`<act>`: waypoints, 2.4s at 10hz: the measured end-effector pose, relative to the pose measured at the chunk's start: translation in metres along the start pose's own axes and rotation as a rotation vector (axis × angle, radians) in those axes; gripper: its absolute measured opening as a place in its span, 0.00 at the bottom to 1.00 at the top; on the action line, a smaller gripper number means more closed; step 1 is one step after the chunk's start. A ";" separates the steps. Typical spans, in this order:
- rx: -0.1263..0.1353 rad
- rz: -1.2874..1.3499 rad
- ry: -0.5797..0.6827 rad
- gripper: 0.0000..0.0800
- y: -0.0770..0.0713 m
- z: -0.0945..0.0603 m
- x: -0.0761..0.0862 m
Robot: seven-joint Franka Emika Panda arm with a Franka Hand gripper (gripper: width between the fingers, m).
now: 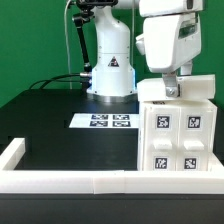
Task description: Assemble cabinet
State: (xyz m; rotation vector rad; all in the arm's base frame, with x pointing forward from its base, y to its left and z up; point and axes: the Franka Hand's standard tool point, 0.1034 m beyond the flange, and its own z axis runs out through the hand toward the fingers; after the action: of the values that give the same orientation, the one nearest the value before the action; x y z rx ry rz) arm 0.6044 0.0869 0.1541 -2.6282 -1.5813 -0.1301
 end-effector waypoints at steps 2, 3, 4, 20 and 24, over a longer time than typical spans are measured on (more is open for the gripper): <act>0.000 0.018 -0.001 0.68 0.000 0.001 -0.002; -0.016 0.156 0.011 0.68 0.000 0.000 -0.002; -0.025 0.282 0.018 0.68 -0.001 0.001 -0.003; -0.025 1.745 0.164 0.68 -0.006 0.002 -0.003; 0.012 1.958 0.201 0.68 -0.005 0.003 -0.004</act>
Offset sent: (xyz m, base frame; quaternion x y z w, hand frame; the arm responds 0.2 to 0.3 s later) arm -0.0102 0.0013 0.0030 -0.0265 0.0248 0.2812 0.9590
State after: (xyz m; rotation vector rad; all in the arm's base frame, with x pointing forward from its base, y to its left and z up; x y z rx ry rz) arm 0.5982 0.0857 0.1509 -2.6442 1.2593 -0.1889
